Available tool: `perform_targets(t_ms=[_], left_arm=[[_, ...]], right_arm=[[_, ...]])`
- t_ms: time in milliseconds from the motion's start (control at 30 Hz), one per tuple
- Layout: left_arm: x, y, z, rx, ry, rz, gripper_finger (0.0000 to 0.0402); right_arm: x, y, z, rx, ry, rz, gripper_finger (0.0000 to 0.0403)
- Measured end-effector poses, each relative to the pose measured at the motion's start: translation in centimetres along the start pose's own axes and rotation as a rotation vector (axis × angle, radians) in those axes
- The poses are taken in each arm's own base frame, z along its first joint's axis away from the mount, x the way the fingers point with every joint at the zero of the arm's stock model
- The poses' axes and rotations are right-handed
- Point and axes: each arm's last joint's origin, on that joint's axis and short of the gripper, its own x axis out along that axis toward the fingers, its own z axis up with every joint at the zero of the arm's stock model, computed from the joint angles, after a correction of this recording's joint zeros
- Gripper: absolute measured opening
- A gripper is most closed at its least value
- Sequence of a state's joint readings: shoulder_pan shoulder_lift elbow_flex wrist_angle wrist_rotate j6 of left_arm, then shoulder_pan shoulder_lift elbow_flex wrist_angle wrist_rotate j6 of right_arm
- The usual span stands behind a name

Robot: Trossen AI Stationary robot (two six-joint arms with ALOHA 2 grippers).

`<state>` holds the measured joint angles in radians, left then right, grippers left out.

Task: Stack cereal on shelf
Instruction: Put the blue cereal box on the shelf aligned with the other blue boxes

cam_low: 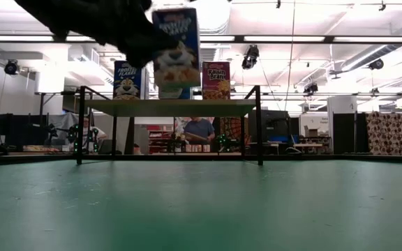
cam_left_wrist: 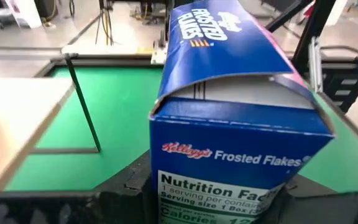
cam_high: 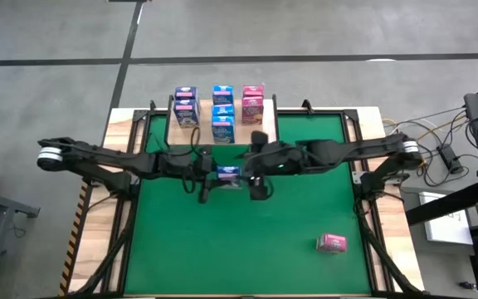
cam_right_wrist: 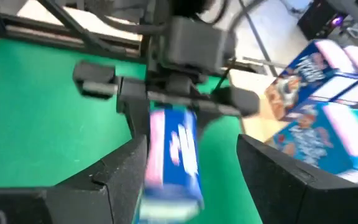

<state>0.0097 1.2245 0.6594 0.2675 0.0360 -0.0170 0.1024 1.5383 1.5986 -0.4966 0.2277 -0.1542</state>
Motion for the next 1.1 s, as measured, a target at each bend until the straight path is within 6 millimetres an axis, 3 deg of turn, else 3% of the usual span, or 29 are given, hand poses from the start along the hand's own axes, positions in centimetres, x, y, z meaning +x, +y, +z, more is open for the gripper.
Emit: perform_targets(t_ms=[200, 467, 800, 1100], left_arm=[[-2.7, -0.2, 1.7, 0.003, -0.065, -0.003, 0.0148], [-5.0, -0.3, 2.7, 0.005, -0.115, -0.004, 0.0148], [-5.4, -0.3, 3.0, 0.006, -0.133, -0.003, 0.0149], [-5.3, -0.3, 3.0, 0.006, -0.141, -0.002, 0.0149]], right_arm=[[-2.1, -0.2, -1.5, 0.024, -0.029, -0.004, 0.0228], [-0.1, 1.0, -5.9, 0.054, -0.157, 0.027, 0.0228], [1.6, 1.8, -8.6, 0.099, -0.370, -0.005, 0.0231], [2.8, 2.1, -9.7, 0.121, -0.401, -0.015, 0.0231]])
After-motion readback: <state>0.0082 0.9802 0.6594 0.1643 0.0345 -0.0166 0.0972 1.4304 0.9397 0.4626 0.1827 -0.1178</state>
